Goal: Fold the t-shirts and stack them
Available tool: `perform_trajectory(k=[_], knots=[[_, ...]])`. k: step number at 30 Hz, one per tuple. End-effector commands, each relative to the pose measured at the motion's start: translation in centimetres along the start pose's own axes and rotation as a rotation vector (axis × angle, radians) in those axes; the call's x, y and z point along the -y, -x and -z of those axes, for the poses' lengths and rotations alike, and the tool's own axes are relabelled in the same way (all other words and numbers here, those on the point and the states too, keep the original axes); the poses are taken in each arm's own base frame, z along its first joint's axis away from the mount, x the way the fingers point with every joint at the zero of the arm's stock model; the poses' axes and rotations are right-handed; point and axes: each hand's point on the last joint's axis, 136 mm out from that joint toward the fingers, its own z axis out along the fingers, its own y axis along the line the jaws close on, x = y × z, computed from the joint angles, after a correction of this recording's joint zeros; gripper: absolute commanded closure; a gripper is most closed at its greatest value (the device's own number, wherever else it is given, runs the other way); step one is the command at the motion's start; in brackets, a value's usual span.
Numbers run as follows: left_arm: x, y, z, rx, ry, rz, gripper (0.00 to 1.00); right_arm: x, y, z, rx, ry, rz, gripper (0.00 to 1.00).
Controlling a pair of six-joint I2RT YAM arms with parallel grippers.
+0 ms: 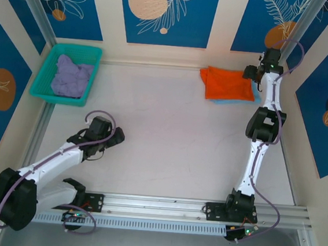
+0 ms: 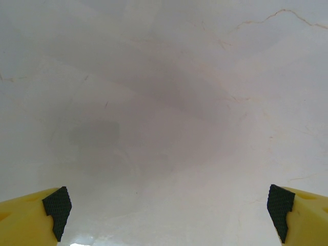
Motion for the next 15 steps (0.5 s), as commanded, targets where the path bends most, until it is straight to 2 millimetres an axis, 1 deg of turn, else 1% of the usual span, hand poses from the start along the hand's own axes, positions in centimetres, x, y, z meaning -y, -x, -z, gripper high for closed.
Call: perform_trajectory(k=[1,2,4,6,7,8,10,11,13,15], knots=[[1.5,0.9,1.5,0.044,-0.062,-0.02,0.0,-2.0,1.8,5.8,0.051,0.031,-0.142,0.13],[1.7,1.2,1.9,0.057,-0.069,-0.03,0.0,-2.9,1.6,6.6,0.069,0.043,-0.139,0.11],[2.4,2.1,3.6,0.101,-0.083,-0.052,0.0,-5.0,0.9,9.5,0.146,0.083,-0.12,0.11],[2.8,3.3,5.4,0.143,-0.074,-0.066,0.0,-7.6,-0.9,11.9,0.177,0.158,-0.11,0.11],[2.9,4.2,6.6,0.168,-0.062,-0.063,0.0,-8.8,-1.8,13.6,0.19,0.192,-0.106,0.1],[2.8,4.8,7.5,0.189,-0.048,-0.057,0.0,-9.8,-2.9,14.8,0.196,0.218,-0.096,0.11],[2.8,6.5,9.9,0.254,-0.031,-0.043,0.0,-11.8,-5.5,18.0,0.241,0.284,-0.08,0.1],[2.7,7.3,11.0,0.287,-0.027,-0.037,0.0,-12.7,-6.5,19.6,0.277,0.324,-0.066,0.0],[2.3,9.1,13.4,0.373,-0.003,-0.03,0.0,-14.3,-9.1,23.4,0.353,0.409,-0.038,0.01],[1.6,10.5,15.5,0.436,0.043,-0.028,0.0,-14.6,-12.5,26.1,0.397,0.464,-0.022,0.01]])
